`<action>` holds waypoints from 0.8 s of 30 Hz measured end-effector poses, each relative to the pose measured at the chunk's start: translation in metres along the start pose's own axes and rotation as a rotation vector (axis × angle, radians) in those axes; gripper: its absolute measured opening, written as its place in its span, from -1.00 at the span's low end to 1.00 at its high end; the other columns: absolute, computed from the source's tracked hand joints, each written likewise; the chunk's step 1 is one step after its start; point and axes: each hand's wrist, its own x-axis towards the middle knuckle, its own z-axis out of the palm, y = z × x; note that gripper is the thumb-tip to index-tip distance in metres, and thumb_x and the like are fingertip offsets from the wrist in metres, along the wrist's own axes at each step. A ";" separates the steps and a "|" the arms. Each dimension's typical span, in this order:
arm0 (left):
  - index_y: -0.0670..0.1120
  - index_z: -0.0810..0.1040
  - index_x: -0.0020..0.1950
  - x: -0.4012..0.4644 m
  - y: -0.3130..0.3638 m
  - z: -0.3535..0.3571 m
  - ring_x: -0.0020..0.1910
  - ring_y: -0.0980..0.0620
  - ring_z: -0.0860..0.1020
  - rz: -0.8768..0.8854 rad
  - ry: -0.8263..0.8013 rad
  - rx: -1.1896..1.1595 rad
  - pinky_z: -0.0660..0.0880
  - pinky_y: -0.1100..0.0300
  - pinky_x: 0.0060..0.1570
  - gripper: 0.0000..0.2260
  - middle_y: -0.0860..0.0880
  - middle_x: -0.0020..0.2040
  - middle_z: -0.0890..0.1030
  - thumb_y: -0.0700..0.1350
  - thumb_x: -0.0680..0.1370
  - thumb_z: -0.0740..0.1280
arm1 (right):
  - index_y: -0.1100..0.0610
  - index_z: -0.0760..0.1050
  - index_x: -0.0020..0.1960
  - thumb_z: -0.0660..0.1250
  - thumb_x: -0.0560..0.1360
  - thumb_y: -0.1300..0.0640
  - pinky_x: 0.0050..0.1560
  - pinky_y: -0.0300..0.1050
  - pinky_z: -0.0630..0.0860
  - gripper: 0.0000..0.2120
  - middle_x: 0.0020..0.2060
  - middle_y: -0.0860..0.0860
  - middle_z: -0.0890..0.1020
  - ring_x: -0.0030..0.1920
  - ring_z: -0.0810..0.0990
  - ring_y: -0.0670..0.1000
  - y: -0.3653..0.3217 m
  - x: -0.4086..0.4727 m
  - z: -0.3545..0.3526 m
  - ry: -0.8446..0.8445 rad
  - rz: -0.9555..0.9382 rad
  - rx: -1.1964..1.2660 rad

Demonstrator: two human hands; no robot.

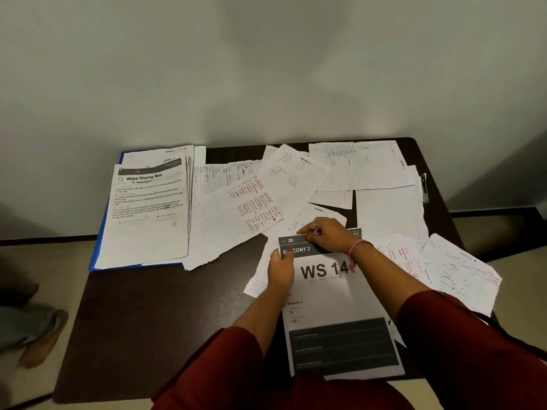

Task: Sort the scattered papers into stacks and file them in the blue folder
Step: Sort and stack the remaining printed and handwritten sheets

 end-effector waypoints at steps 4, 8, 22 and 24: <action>-0.08 0.37 0.25 -0.001 0.001 0.005 -0.08 -0.08 0.65 0.027 0.025 0.017 0.55 0.19 -0.27 -0.78 -0.16 0.02 0.64 -0.03 0.66 0.14 | 0.01 0.60 0.17 0.24 0.57 0.17 0.15 -0.01 0.49 -0.76 0.07 0.00 0.65 0.08 0.57 -0.02 0.004 0.001 0.001 -0.015 0.000 0.060; -0.11 0.39 0.25 0.002 0.006 0.004 -0.07 -0.11 0.65 0.080 0.081 0.038 0.59 0.11 -0.18 -0.78 -0.18 0.02 0.63 -0.06 0.66 0.14 | 0.04 0.58 0.19 0.25 0.57 0.13 0.12 -0.10 0.48 -0.76 0.08 0.00 0.64 0.07 0.56 -0.04 0.005 0.002 -0.002 -0.034 -0.041 0.088; -0.13 0.52 0.15 0.006 0.030 -0.042 -0.02 -0.06 0.62 0.217 0.157 -0.176 0.54 0.17 -0.12 -0.82 -0.12 0.04 0.65 -0.14 0.65 0.17 | 0.22 0.50 -0.05 0.42 0.46 0.03 0.06 0.00 0.52 -0.74 -0.26 0.01 0.58 -0.22 0.52 -0.02 0.074 -0.048 -0.024 -0.199 0.242 0.760; -0.12 0.53 0.12 0.010 0.033 -0.050 0.00 -0.11 0.63 0.223 0.172 -0.196 0.55 0.08 -0.01 -0.83 -0.14 0.04 0.66 -0.14 0.64 0.17 | 0.28 0.46 0.00 0.41 0.45 -0.04 0.00 -0.02 0.46 -0.62 -0.19 0.15 0.56 -0.19 0.47 0.04 0.071 -0.051 -0.002 -0.227 0.258 0.772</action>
